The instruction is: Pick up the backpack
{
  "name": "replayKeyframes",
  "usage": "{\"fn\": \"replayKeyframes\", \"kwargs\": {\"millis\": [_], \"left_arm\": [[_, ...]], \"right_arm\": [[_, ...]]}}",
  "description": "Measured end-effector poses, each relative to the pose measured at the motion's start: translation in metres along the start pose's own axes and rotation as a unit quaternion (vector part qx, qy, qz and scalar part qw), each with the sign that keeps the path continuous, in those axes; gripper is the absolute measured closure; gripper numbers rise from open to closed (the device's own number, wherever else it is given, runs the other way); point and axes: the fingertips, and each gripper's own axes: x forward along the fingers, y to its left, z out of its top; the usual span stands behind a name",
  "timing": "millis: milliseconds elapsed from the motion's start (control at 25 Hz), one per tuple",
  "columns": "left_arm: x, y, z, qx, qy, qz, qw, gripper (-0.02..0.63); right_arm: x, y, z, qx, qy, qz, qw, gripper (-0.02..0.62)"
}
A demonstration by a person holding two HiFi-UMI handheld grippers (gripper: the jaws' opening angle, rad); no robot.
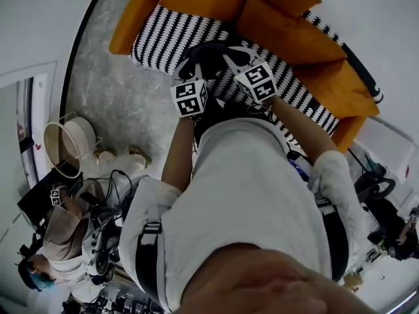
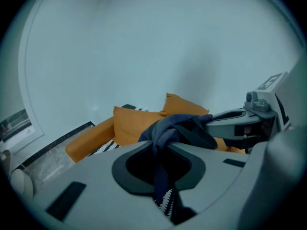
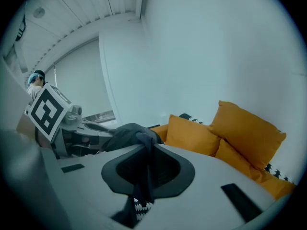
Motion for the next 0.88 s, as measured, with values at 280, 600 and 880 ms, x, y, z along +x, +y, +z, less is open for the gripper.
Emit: {"fn": "replayKeyframes", "kwargs": {"millis": [280,600,880], "left_arm": [[-0.025,-0.022,0.057,0.033,-0.047,-0.008,0.9983,0.555],[-0.04,-0.033,0.117,0.053,-0.105,-0.009,0.993,0.555],[-0.055,-0.059,0.154,0.082,-0.142,-0.033,0.9859,0.555]], "right_arm": [[-0.04,-0.005,0.053,-0.009,-0.063,-0.015,0.998,0.534],[-0.066,-0.014,0.108,-0.033,-0.119,-0.06,0.991,0.534],[-0.101,-0.025,0.136,-0.029,-0.156,-0.116,0.981,0.534]]}}
